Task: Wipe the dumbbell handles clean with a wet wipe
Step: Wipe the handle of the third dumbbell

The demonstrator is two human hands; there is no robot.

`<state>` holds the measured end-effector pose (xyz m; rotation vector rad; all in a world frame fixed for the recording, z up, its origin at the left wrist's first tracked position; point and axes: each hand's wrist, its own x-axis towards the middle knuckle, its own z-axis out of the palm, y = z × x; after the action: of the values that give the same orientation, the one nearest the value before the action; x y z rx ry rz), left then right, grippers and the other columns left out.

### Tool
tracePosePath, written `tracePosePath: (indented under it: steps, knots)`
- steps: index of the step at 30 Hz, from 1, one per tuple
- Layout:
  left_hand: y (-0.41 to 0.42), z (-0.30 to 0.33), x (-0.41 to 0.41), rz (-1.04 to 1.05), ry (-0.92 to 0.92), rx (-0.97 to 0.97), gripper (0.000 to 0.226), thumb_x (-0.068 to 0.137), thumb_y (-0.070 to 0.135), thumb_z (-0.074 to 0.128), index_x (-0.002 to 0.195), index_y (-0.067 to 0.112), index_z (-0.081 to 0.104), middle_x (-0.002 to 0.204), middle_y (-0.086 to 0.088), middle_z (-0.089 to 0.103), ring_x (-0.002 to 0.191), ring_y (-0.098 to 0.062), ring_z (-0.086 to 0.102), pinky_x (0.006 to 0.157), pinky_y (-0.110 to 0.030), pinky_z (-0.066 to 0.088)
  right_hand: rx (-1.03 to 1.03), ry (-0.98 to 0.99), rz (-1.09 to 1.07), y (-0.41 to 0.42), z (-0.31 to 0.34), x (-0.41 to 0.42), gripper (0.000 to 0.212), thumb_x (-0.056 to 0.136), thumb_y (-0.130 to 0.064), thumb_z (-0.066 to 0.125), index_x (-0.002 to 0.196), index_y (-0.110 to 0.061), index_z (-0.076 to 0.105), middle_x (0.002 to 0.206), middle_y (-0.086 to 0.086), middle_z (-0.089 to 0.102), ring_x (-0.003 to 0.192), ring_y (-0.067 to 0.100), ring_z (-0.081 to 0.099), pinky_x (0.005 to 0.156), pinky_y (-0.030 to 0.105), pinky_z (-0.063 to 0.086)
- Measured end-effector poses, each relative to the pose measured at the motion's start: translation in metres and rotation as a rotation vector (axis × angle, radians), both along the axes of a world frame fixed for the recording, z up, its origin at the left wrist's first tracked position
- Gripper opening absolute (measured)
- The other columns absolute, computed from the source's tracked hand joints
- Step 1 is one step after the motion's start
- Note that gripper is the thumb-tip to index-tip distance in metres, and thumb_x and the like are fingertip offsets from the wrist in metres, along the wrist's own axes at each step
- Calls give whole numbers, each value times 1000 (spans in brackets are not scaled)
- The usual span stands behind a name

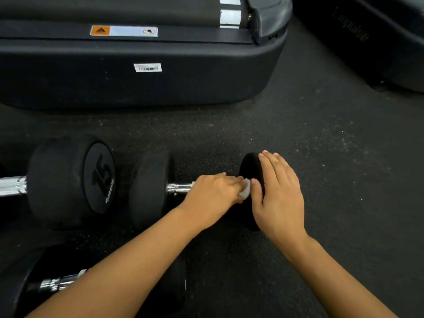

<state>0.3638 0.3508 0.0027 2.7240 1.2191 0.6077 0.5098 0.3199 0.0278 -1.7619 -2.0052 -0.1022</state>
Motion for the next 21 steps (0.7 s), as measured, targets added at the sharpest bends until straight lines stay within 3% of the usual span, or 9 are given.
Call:
tracePosePath:
  steps: [4,7,9,11,15,17,19,21]
  knots:
    - [-2,-11,-9,-34,-20,63,43,66,19,82,105,5,70,104,-10,70,92,-21,69,81,-36,55,-6,5,8,1,0,2,50,89,-27,38,131,-1,46,136,14,48,131,26,35,110,27,17]
    - [2,-7,8,-36,-15,43,25,74,14,75,96,4,71,91,-10,72,77,-26,70,69,-40,58,7,6,-3,1,-1,1,48,90,-25,39,130,1,48,135,15,50,129,27,38,110,30,19]
    - [4,3,12,30,22,-71,17,86,20,63,99,10,68,91,-8,71,79,-29,68,69,-40,55,4,3,-4,2,0,1,48,90,-25,38,130,0,47,134,14,50,129,27,38,110,29,18]
    - [9,13,12,188,82,-267,27,96,34,44,101,19,65,96,-7,68,89,-31,63,71,-37,48,-5,2,-2,2,1,0,49,89,-25,38,130,0,47,135,14,49,130,27,38,110,28,17]
    - [17,23,16,237,139,-477,33,98,36,36,95,19,64,95,-9,64,90,-29,60,69,-34,41,7,-4,5,0,-1,1,49,89,-25,38,129,0,47,134,15,50,129,29,39,109,29,17]
    - [6,16,12,194,135,-389,28,98,32,36,106,20,60,105,-6,64,98,-28,60,81,-38,46,10,2,12,1,-1,2,49,89,-25,38,129,1,48,134,16,50,128,30,40,109,31,19]
    - [-7,7,6,99,89,-278,31,96,23,42,124,17,53,120,-2,60,112,-22,56,102,-37,38,16,4,12,1,-1,2,48,89,-24,39,129,1,48,133,16,51,128,30,41,109,31,20]
    - [-5,8,6,54,41,-277,33,96,22,45,128,17,51,122,-1,60,113,-19,55,104,-35,36,18,8,7,2,-1,2,48,90,-24,39,129,1,48,133,16,51,128,30,40,109,31,20]
